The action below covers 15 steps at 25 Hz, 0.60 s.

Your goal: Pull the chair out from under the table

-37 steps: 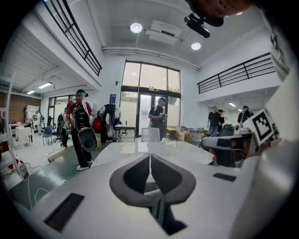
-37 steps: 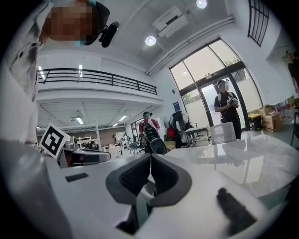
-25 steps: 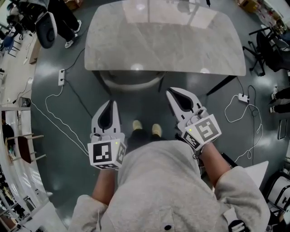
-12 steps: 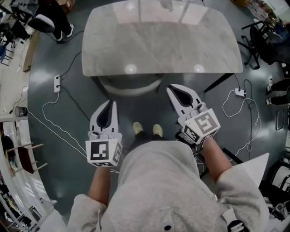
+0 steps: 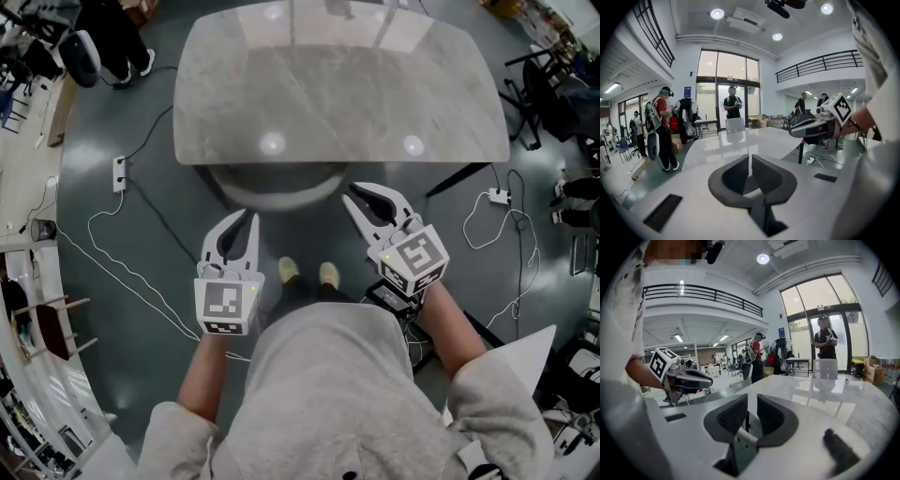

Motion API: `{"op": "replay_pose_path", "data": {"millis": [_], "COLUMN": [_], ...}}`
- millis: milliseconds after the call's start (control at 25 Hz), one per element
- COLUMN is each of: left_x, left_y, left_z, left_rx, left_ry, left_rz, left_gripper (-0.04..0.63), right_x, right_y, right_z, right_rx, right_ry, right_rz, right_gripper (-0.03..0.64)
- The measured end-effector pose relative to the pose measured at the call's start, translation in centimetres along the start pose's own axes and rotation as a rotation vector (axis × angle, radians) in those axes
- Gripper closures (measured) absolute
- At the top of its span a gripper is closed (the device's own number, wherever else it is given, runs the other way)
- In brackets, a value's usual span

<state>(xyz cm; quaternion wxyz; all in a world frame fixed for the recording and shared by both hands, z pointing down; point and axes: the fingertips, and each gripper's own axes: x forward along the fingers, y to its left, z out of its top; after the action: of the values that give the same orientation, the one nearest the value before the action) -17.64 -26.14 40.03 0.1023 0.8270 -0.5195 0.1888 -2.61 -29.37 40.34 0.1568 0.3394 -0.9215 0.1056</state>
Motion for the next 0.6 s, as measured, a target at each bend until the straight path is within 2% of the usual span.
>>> {"op": "replay_pose_path", "data": {"millis": [120,160,240,280,440,600], "left_x": [1.1,1.4,2.2,2.6,4.0,5.9], "left_y": [0.1,-0.1,-0.6,-0.8,-1.2,-1.7], "left_z": [-0.8,-1.1,-2.0,-2.5,-4.4,-6.7], "left_rx": [0.027,0.034,0.054,0.069,0.156,0.284], "left_ry": [0.032,0.049,0.088,0.105,0.144,0.209], "left_rz": [-0.054,-0.084,-0.152,-0.178,-0.244,-0.304], "left_gripper": [0.569,0.556,0.435,0.408,0.376,0.354], "right_x": [1.1,1.5,2.1,2.5,4.0,5.8], "right_y": [0.3,0.4,0.5,0.6,1.2,1.7], "right_z": [-1.1,-1.7,-2.7,-3.2,-4.7,-6.8], "right_rx": [-0.030,-0.043,-0.080,-0.102,-0.153,-0.188], "right_ry": [0.049,0.071,0.114,0.133,0.187,0.255], "right_rz": [0.041,0.055,0.079,0.088,0.142,0.192], "right_gripper": [0.486,0.476,0.460,0.453,0.443,0.436]}}
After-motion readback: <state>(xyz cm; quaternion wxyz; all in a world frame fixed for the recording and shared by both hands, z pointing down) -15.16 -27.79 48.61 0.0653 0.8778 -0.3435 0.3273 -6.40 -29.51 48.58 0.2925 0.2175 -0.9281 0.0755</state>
